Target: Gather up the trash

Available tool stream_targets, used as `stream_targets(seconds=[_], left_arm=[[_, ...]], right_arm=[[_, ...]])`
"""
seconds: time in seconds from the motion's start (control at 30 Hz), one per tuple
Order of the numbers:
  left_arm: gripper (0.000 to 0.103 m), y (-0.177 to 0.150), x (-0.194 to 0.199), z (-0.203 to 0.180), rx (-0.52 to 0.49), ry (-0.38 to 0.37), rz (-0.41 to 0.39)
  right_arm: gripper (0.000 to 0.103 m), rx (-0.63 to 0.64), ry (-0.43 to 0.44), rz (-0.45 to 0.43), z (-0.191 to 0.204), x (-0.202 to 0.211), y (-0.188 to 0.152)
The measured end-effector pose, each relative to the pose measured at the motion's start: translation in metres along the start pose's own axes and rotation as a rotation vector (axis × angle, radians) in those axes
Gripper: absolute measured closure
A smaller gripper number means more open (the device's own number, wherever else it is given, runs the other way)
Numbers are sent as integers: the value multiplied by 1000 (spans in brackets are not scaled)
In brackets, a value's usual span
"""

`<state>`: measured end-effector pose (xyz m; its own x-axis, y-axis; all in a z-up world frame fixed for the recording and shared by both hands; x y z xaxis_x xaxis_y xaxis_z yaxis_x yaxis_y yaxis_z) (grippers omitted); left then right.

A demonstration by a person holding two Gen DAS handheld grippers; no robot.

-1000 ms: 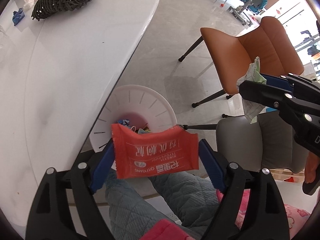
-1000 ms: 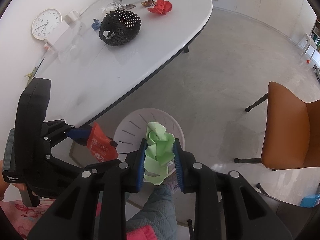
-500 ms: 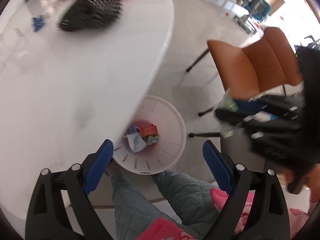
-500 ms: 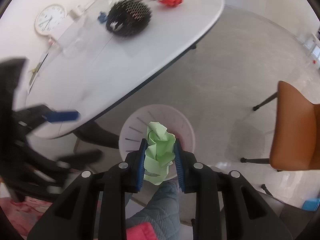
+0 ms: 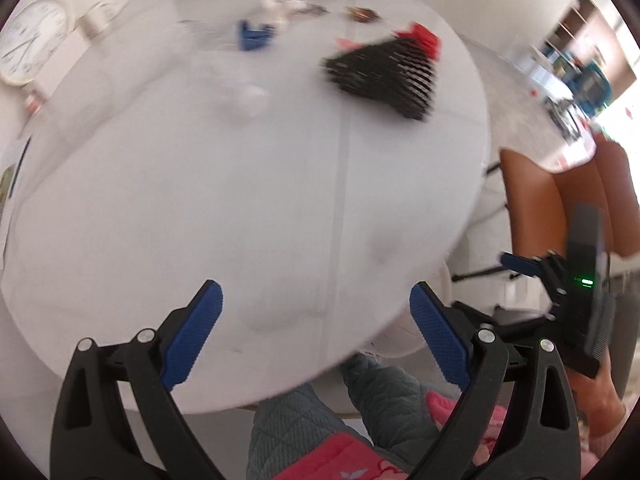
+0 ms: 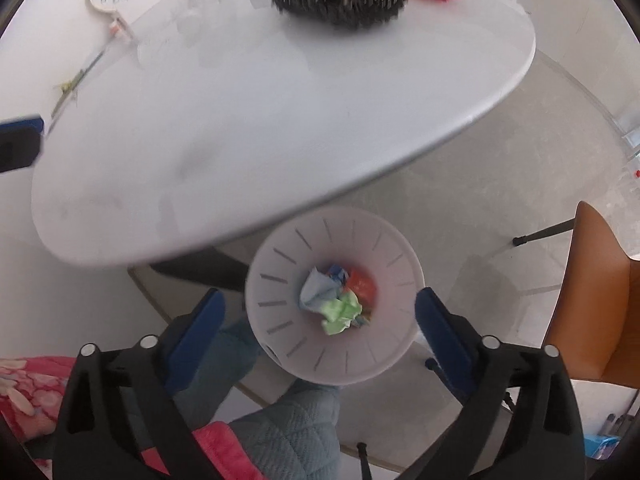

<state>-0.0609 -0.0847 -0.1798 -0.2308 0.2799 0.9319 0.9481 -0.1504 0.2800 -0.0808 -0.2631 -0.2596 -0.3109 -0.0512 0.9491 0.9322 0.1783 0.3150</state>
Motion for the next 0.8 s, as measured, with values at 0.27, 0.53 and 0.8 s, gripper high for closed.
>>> stream_targets(seconds=[0.27, 0.53, 0.8], left_arm=[[12, 31, 20, 39, 64, -7, -69], [12, 82, 23, 57, 98, -16, -119], [12, 129, 10, 80, 181, -4, -144]], right_arm=[[2, -86, -25, -122, -4, 53, 58], [2, -80, -55, -219, 6, 69, 127], [2, -112, -35, -224, 14, 50, 172]])
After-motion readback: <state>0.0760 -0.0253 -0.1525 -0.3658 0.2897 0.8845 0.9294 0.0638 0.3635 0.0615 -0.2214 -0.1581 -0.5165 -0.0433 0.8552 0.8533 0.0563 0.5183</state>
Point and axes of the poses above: each gripper's, at about its wrist camera, not at the fingertips, and x roughly against the way its jaws point, z to its left, y to its top, the point moved 3 cm from there along -x, roughly the way its jaws point, and after that the axes turned 10 degrees about -y, right-handed, at the moved point
